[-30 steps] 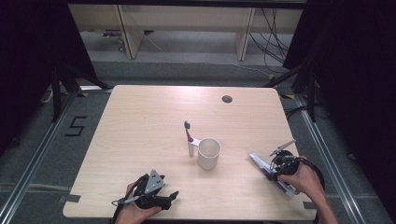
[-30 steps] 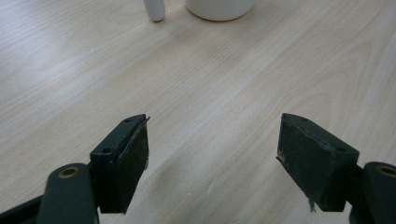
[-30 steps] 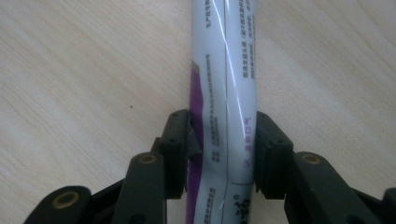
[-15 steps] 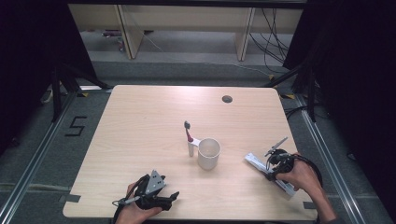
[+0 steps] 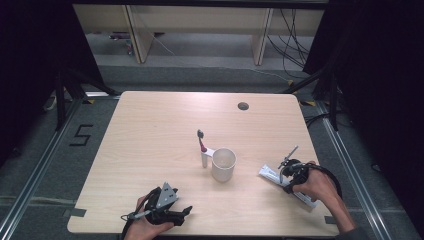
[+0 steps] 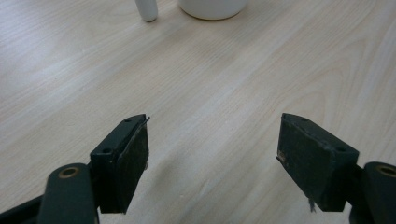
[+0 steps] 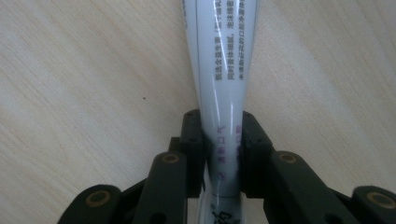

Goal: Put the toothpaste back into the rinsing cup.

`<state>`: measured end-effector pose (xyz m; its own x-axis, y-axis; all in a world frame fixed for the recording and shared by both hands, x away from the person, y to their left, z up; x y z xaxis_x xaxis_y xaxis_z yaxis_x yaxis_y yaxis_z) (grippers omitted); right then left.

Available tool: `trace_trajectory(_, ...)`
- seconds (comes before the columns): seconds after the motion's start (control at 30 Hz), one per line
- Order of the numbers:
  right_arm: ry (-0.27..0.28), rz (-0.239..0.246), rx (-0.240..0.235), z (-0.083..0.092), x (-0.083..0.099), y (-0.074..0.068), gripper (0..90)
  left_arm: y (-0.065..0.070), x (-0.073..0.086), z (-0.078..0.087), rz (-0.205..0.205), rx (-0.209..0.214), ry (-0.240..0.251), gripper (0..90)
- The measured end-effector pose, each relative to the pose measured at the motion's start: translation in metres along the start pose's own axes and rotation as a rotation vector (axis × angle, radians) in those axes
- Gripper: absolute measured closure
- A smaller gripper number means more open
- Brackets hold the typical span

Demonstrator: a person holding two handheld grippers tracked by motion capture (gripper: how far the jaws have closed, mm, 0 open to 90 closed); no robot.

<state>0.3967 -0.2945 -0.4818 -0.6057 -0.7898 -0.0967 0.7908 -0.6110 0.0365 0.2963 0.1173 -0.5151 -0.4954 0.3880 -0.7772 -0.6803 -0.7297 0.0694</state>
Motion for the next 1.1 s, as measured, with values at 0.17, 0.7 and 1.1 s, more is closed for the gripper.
trace_trajectory(0.17, -0.014, 0.022, 0.006, 0.0, -0.002, 0.0006, 75.5, -0.0002, -0.0001, 0.0005, -0.011, 0.002, -0.009, 24.7)
trace_trajectory(0.7, -0.08, 0.073, 0.019, 0.0002, -0.0087, -0.0008, 75.9, 0.0003, -0.0002, -0.0001, -0.001, 0.003, 0.001, 25.1)
trace_trajectory(1.1, -0.059, 0.099, 0.039, 0.0003, -0.0077, -0.0001, 76.5, -0.0016, -0.0018, 0.0015, -0.02, -0.001, -0.02, 25.1)
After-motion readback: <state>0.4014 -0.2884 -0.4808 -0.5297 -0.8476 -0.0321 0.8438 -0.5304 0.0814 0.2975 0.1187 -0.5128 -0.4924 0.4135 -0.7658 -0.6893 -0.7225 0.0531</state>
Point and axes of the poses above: each handheld gripper's, and its own axes: z roughly backward along the jaws, x roughly out of its underside, y roughly to its right, the point moved 1 cm from there along -z, roughly forward along the jaws, and after that the axes turned 6 degrees about z, right-handed, at the moved point
